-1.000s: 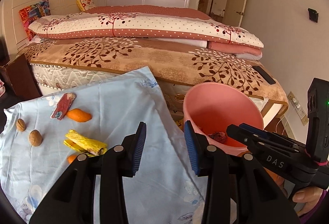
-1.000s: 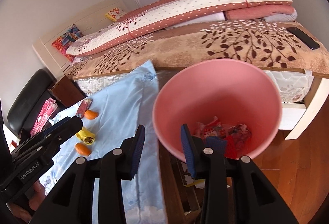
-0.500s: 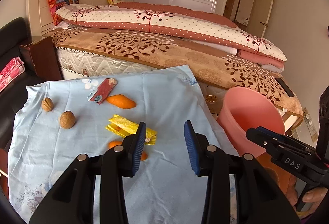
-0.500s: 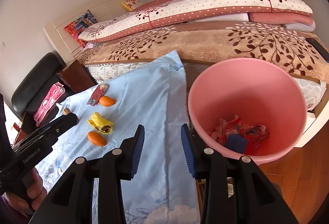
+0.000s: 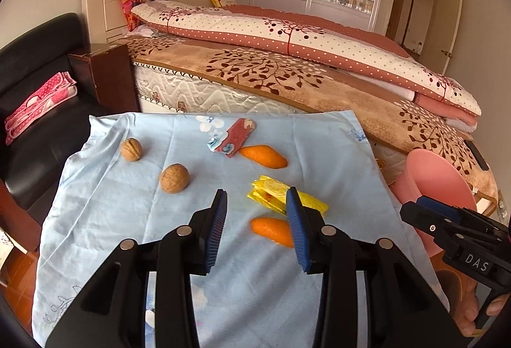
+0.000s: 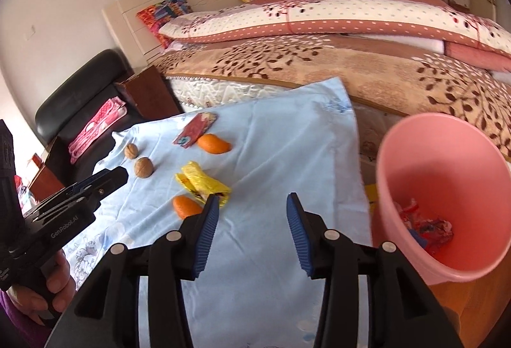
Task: Collect trash
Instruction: 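Move both open tools back over the blue sheet, then grasp the orange peel with the left tool while the right tool grasps the yellow bag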
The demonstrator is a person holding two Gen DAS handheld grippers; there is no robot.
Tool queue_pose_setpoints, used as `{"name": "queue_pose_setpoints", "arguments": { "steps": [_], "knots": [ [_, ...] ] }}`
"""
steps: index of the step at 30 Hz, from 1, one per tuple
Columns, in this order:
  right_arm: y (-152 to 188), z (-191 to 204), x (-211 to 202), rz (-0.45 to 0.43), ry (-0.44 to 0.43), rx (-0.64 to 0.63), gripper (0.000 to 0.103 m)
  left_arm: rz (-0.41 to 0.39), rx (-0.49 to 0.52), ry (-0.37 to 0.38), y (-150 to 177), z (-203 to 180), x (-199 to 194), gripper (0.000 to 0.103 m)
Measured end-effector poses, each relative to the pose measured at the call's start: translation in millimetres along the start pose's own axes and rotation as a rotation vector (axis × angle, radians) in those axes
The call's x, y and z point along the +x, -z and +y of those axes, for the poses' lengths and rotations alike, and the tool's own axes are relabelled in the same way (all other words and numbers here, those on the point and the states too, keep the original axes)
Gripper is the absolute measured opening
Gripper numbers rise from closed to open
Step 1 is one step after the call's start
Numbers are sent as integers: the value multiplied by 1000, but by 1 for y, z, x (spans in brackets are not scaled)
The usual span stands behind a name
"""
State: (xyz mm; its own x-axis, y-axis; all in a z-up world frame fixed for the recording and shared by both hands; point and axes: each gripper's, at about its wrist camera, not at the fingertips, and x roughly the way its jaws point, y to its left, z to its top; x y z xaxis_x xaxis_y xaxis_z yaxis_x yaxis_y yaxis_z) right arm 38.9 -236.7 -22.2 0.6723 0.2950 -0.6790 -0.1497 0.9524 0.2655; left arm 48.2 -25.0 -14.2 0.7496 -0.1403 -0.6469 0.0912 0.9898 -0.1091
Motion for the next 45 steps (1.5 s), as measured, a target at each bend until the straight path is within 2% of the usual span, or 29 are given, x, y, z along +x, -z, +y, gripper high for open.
{"name": "queue_pose_setpoints", "arguments": {
  "steps": [6, 10, 20, 21, 22, 24, 27, 33, 39, 45],
  "knots": [
    [-10, 38, 30, 41, -51, -112, 47, 22, -51, -16, -2, 22, 7, 39],
    [-12, 59, 61, 98, -65, -191, 50, 31, -63, -26, -4, 32, 12, 39],
    [-13, 67, 122, 211, -33, -276, 50, 46, -50, -27, -18, 46, 33, 39],
    [-14, 67, 124, 217, -32, -277, 48, 50, -49, -23, -20, 46, 36, 39],
    [-14, 66, 126, 224, -29, -278, 37, 55, -49, -19, -22, 47, 39, 39],
    [-13, 64, 130, 239, -27, -279, 21, 63, -54, -12, -24, 47, 45, 39],
    [-14, 60, 128, 230, -42, -269, 8, 82, -67, 8, -27, 46, 55, 39],
    [-21, 44, 99, 169, -55, -200, 6, 146, -70, 75, -17, 38, 61, 39],
    [-27, 31, 67, 99, -41, -160, 6, 237, -157, 129, -4, 25, 62, 39],
    [-23, 23, 44, 63, -32, -152, 6, 329, -208, 42, 7, -2, 76, 38]
  ]
}}
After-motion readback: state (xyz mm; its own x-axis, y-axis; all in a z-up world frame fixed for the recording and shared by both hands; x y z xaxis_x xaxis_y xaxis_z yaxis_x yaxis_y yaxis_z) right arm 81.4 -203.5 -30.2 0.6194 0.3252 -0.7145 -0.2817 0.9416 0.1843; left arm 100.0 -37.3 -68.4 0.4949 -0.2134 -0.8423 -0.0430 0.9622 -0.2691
